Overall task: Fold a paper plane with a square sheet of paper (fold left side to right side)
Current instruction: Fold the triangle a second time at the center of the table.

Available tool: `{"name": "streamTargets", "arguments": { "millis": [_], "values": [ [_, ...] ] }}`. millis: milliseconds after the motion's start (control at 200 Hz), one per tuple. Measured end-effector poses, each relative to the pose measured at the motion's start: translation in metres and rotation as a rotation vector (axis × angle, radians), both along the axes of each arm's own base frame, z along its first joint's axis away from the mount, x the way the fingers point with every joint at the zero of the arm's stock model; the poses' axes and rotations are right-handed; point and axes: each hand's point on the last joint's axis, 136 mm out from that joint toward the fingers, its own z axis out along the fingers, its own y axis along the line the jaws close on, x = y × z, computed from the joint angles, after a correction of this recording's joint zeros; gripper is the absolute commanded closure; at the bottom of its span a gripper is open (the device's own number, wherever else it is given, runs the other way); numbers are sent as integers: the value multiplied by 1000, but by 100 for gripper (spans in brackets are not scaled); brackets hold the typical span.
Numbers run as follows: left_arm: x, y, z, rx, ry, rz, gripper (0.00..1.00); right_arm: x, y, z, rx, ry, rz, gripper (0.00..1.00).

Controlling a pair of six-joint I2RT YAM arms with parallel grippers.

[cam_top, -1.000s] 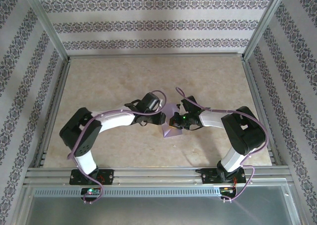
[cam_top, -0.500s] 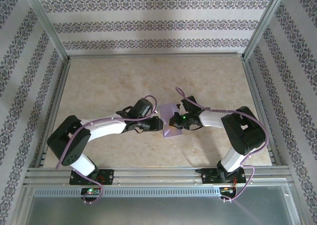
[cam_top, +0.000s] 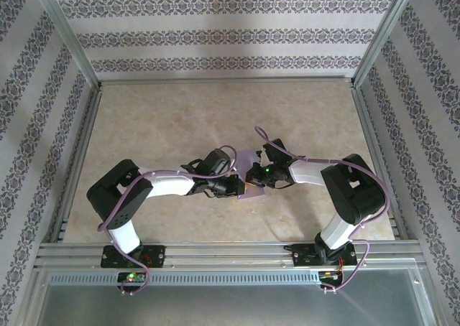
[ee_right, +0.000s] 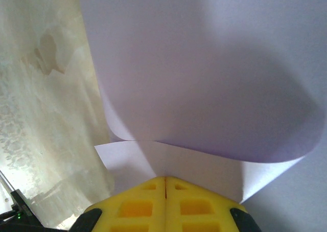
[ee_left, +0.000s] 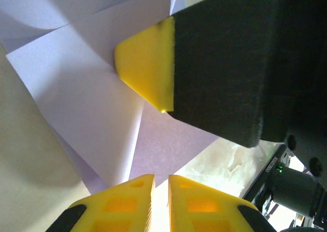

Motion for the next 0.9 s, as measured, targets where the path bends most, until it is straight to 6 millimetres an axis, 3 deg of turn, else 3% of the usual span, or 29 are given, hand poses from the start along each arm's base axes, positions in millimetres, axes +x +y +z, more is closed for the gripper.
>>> {"name": "streamTargets", "arguments": {
  "millis": [195, 899],
  "values": [
    [-1, -1, -10, 10, 21, -6, 85, 0, 0, 0, 0, 0, 0, 100],
    [0, 0, -11, 19, 7, -7, 85, 0, 0, 0, -1, -2, 3, 100]
  ]
}}
